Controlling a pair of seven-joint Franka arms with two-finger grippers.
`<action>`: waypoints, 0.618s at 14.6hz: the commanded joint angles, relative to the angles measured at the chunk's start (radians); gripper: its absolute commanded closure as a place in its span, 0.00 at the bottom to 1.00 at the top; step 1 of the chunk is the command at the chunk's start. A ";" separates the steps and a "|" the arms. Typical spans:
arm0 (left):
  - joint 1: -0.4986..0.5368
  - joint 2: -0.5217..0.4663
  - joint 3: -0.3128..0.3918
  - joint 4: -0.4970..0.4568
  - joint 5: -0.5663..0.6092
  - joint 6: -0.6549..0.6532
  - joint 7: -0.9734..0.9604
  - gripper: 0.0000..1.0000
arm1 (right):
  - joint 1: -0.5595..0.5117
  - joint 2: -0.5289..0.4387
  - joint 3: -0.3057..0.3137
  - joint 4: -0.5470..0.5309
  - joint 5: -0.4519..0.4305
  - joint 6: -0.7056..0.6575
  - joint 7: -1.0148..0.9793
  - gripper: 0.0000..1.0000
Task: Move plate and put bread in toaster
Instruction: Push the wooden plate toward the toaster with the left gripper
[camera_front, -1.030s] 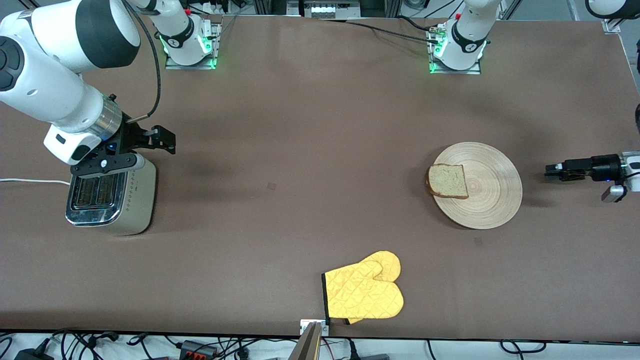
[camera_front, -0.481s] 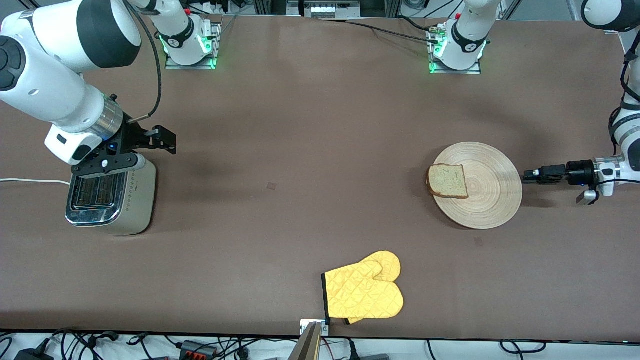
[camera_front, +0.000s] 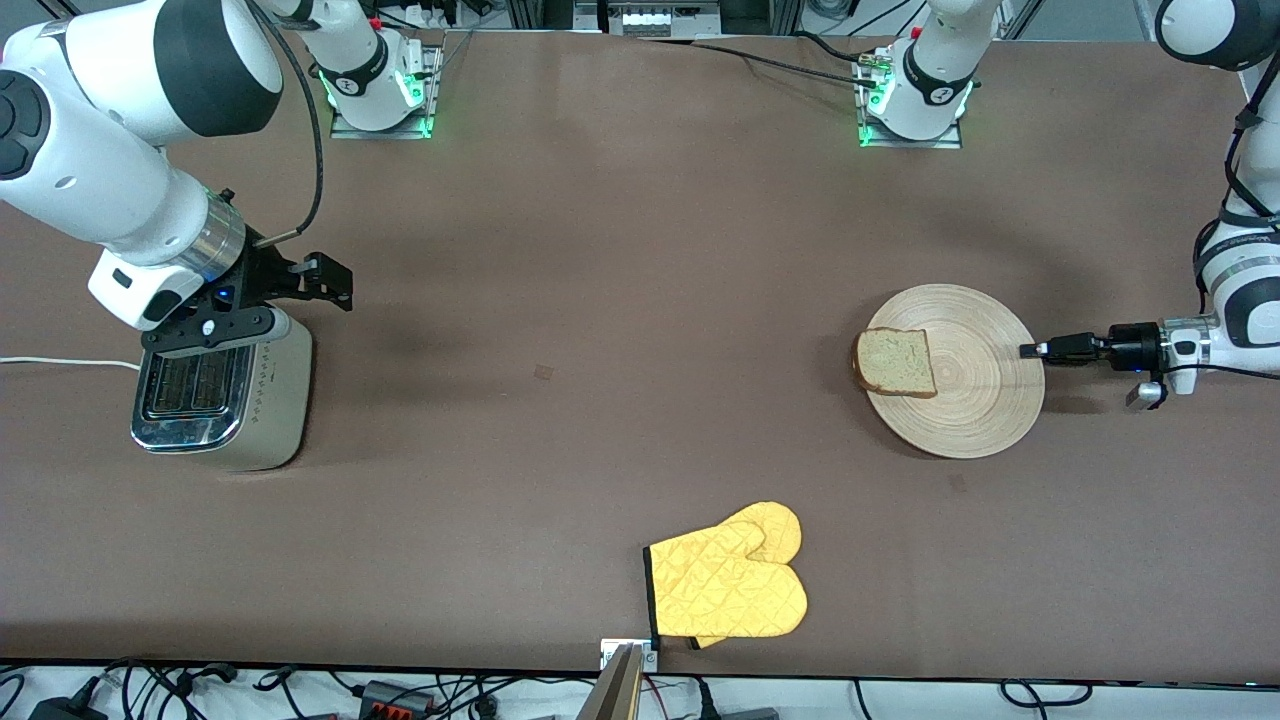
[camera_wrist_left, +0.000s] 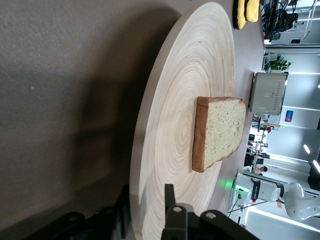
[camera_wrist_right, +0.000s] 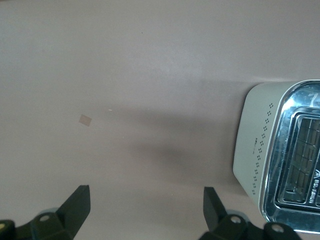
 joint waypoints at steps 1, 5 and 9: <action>-0.005 0.013 0.002 -0.024 -0.027 0.023 0.018 0.70 | 0.004 -0.002 -0.004 -0.002 0.009 0.003 0.005 0.00; -0.008 0.016 0.002 -0.024 -0.036 0.023 0.018 0.99 | 0.004 -0.001 -0.004 -0.002 0.011 0.008 0.007 0.00; -0.008 0.002 -0.001 -0.012 -0.036 0.020 0.003 0.99 | -0.004 -0.001 -0.004 -0.002 0.013 0.009 0.005 0.00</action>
